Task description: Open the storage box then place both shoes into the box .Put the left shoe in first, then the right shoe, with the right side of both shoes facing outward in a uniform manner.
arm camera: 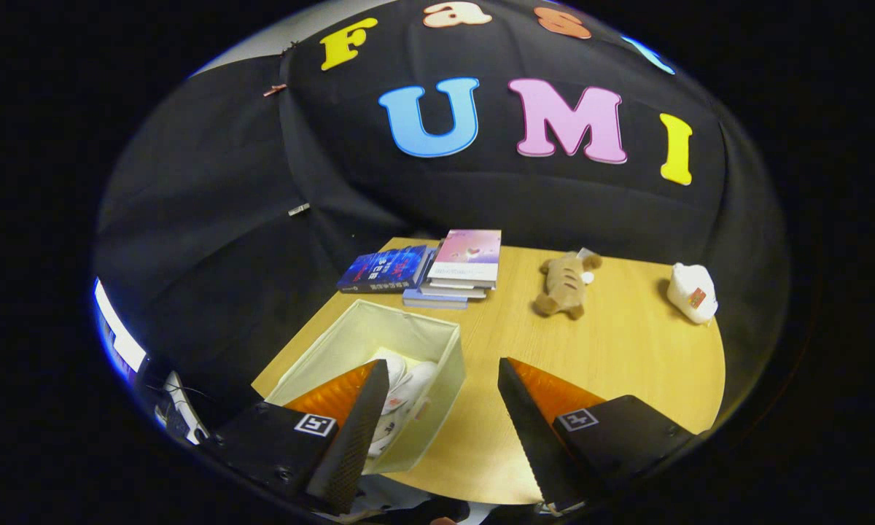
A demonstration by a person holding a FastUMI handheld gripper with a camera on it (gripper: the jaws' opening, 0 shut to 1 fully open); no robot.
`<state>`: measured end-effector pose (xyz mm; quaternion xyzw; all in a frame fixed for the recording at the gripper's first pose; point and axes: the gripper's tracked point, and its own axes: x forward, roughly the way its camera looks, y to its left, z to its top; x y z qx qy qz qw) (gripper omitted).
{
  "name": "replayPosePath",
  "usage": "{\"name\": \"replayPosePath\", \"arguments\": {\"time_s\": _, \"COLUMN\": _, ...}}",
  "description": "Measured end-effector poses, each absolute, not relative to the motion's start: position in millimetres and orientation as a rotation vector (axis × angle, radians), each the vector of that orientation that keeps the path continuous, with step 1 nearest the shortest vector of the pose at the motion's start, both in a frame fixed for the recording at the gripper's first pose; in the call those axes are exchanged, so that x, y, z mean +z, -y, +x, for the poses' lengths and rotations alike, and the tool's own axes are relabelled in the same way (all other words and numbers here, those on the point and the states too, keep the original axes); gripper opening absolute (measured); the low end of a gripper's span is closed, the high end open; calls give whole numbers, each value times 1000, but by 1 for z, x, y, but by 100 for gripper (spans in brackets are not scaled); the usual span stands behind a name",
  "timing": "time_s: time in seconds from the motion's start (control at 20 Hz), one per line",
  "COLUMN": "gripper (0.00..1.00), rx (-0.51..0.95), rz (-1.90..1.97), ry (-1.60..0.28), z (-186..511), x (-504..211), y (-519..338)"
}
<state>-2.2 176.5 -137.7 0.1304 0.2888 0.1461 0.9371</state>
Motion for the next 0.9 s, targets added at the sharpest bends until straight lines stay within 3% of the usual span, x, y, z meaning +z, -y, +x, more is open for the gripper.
{"name": "replayPosePath", "arguments": {"time_s": 0.35, "gripper": 94, "rx": 207, "rz": 233, "ry": -419, "z": -5, "x": -123, "y": -84}}
{"name": "replayPosePath", "arguments": {"time_s": 0.9, "gripper": 94, "rx": 82, "rz": 199, "ry": -336, "z": -10, "x": -126, "y": 8}}
